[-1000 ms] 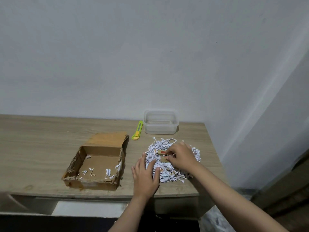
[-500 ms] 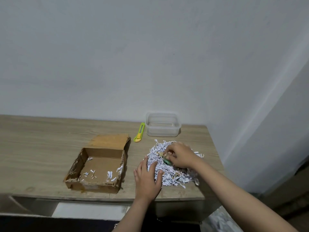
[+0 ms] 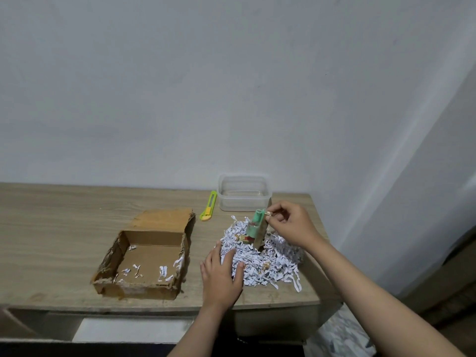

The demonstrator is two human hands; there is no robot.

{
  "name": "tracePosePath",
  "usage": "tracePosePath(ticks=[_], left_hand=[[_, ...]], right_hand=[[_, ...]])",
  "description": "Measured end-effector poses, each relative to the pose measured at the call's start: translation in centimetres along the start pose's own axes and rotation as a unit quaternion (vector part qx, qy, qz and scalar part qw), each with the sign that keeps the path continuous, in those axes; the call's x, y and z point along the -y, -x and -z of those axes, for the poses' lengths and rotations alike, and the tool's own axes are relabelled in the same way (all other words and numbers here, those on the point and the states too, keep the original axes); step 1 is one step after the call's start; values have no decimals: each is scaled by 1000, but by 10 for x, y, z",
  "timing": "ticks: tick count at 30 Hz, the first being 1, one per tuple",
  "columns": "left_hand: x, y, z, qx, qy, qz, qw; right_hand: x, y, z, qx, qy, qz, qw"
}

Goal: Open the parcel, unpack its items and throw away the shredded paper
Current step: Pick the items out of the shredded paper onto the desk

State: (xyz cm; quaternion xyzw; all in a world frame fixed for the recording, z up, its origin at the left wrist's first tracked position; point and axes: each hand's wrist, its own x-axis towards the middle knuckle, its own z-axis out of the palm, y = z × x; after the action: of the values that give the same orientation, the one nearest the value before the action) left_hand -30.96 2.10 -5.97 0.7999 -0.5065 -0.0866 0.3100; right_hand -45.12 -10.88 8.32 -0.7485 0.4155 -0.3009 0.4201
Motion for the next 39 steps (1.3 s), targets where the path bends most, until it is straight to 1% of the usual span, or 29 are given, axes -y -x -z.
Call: tracePosePath(ticks=[6, 9, 11, 14, 17, 19, 21, 23, 25, 26, 28, 31, 36, 39], left_hand=[[0, 1, 2, 0, 8, -4, 1000], [-1, 2, 4, 3, 17, -5, 1000], [-2, 3, 4, 1, 20, -6, 1000], [-2, 2, 3, -2, 18, -5, 1000], [-2, 1, 2, 0, 14, 2, 1000], [-4, 0, 2, 6, 16, 8, 1000], [-4, 0, 2, 12, 15, 12, 1000], [-4, -1, 2, 19, 9, 16, 1000], [-5, -1, 3, 23, 7, 18, 1000], [-5, -2, 3, 26, 6, 21, 999], [-6, -2, 3, 29, 3, 24, 999], [-7, -3, 3, 37, 0, 28, 999], [-8, -3, 5, 43, 2, 34, 998], [-8, -3, 5, 43, 0, 35, 998]], right_hand=[[-5, 1, 17, -74, -73, 4, 995], [-9, -8, 35, -138, -94, 10, 986], [-13, -17, 48, -186, -99, -1, 978], [-30, -33, 61, -238, -129, -47, 962], [-56, -45, 59, -295, -192, -129, 927], [-74, -49, 52, -311, -215, -174, 909], [-90, -50, 41, -314, -229, -209, 897], [-104, -50, 30, -309, -268, -238, 881], [-116, -48, 20, -303, -286, -253, 873], [-122, -47, 16, -300, -272, -256, 878], [-131, -45, 12, -286, -197, -258, 902], [-134, -41, 11, -239, -106, -250, 932], [-128, -41, 20, -195, -20, -245, 949], [-119, -37, 23, -180, 21, -206, 962]])
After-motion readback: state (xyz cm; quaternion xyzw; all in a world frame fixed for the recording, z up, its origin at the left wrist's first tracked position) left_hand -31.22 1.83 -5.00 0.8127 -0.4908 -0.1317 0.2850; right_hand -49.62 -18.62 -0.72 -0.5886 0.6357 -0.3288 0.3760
